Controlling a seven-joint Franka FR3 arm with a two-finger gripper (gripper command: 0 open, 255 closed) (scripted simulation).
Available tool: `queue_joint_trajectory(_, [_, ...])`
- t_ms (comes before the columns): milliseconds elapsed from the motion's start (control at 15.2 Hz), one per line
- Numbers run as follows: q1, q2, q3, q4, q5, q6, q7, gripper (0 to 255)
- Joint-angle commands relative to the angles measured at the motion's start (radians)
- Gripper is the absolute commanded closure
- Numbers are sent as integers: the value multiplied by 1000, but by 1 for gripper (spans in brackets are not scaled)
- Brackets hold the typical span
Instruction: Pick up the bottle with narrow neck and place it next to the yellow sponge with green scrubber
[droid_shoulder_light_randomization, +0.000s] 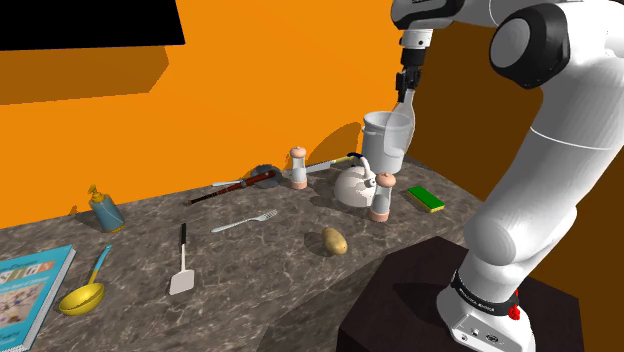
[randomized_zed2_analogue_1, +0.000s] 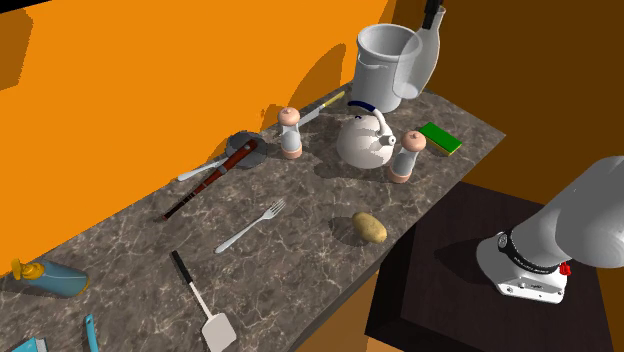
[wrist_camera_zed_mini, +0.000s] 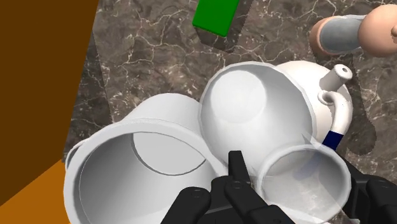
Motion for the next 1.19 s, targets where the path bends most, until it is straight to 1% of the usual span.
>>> queue_joint_trajectory(0, [0,-3,0,-30,-1,28,0,255])
queue_joint_trajectory(1122, [1,-3,1,-259,0,257,-1,255])
